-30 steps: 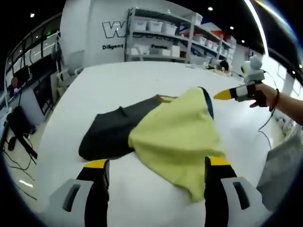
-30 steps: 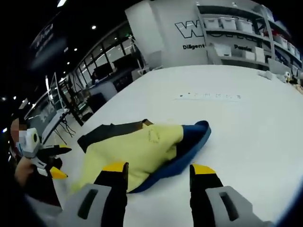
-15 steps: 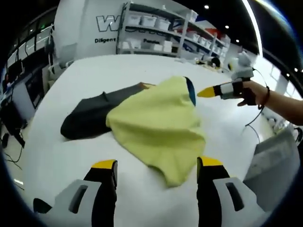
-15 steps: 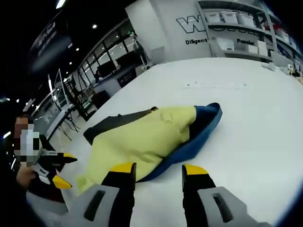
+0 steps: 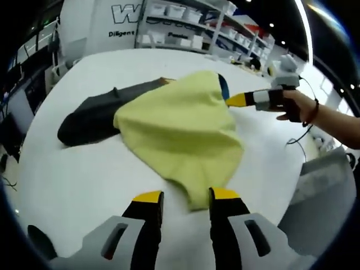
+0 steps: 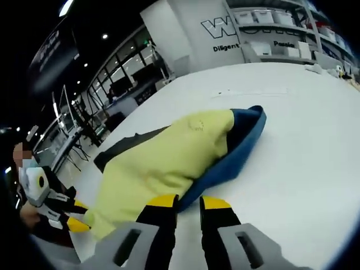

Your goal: Fold the garment on the visible template until the final outline fits inside the template.

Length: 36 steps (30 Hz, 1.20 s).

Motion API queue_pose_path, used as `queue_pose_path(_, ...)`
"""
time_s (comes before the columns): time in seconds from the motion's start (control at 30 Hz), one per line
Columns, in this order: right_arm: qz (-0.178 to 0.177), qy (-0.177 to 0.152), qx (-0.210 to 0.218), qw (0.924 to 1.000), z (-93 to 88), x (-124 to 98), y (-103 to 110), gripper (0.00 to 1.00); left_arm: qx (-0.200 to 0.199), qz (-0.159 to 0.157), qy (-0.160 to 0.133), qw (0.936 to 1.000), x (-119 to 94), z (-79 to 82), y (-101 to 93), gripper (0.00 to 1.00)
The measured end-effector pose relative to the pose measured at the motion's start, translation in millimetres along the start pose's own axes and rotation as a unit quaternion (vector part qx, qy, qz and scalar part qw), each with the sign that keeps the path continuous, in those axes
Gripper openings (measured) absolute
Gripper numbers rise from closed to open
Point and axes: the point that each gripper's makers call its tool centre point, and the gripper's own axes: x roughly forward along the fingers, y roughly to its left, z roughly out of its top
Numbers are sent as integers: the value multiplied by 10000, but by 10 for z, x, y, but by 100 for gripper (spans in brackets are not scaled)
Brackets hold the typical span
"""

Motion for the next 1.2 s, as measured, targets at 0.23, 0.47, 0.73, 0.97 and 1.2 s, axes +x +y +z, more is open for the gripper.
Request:
queue_pose_path(0.23,-16,-66,-56,10000,11,40,15,0,-33,-86,4,10000,31,-19,-49,9)
queue_pose_path(0.47,24,-68,-113,9999,31,-25,20,0,-50,-64,-166,9998,-18,59,-56,2)
queue_pose_path(0.73,162,10,-559,9983,121,-227,56,0,-3,62,-546,9985,-184,284,-5,2)
queue_pose_path(0.97,232,99,-718,9971,219,-361,36,0,207,291,-682,9970,-254,410,62,2)
queue_pose_path(1.2,290,110,-1185,9925,498,-472,54,0,366,487,-675,9959,-255,447,151,2)
